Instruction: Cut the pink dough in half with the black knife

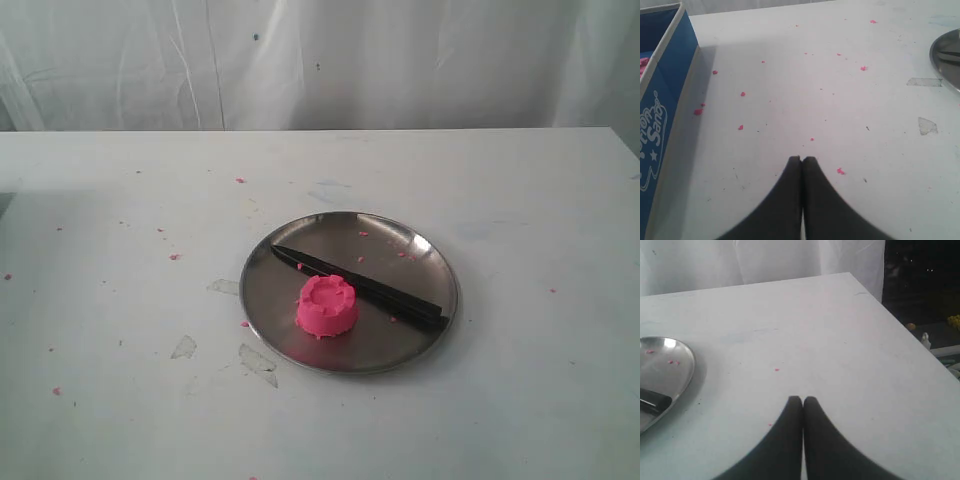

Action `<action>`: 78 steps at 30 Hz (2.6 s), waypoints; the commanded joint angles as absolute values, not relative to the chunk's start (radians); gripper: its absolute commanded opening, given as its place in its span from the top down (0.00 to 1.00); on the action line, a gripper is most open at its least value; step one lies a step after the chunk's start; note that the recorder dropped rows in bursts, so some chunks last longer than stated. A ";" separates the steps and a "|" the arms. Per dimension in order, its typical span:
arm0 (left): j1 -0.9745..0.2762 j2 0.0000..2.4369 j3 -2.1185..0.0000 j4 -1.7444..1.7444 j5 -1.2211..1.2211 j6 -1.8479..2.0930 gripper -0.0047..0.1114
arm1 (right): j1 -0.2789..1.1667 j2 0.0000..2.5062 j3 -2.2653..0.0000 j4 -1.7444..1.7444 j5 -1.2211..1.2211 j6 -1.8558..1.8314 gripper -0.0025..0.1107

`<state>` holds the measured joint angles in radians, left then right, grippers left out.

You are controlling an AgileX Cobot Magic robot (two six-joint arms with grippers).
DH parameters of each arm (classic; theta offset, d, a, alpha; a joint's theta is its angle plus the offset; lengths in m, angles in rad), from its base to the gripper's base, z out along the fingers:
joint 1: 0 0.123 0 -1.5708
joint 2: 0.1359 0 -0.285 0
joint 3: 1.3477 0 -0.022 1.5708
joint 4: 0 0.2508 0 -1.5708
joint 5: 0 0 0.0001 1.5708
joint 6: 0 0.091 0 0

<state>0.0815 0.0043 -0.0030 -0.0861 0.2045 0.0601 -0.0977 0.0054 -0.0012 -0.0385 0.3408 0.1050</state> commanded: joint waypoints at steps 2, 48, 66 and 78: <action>0.075 0.000 0.000 -0.094 0.202 0.060 0.96 | -0.101 0.000 0.000 -0.042 0.335 0.108 0.98; 0.075 0.000 0.000 -0.094 0.202 0.060 0.96 | -0.101 0.000 -0.051 0.000 -1.071 0.089 0.98; 0.075 0.000 0.000 -0.094 0.202 0.060 0.96 | -0.101 0.192 -0.248 0.054 0.050 0.294 0.98; 0.075 0.000 0.000 -0.094 0.202 0.060 0.96 | -0.101 0.192 -0.243 0.052 0.055 0.295 0.98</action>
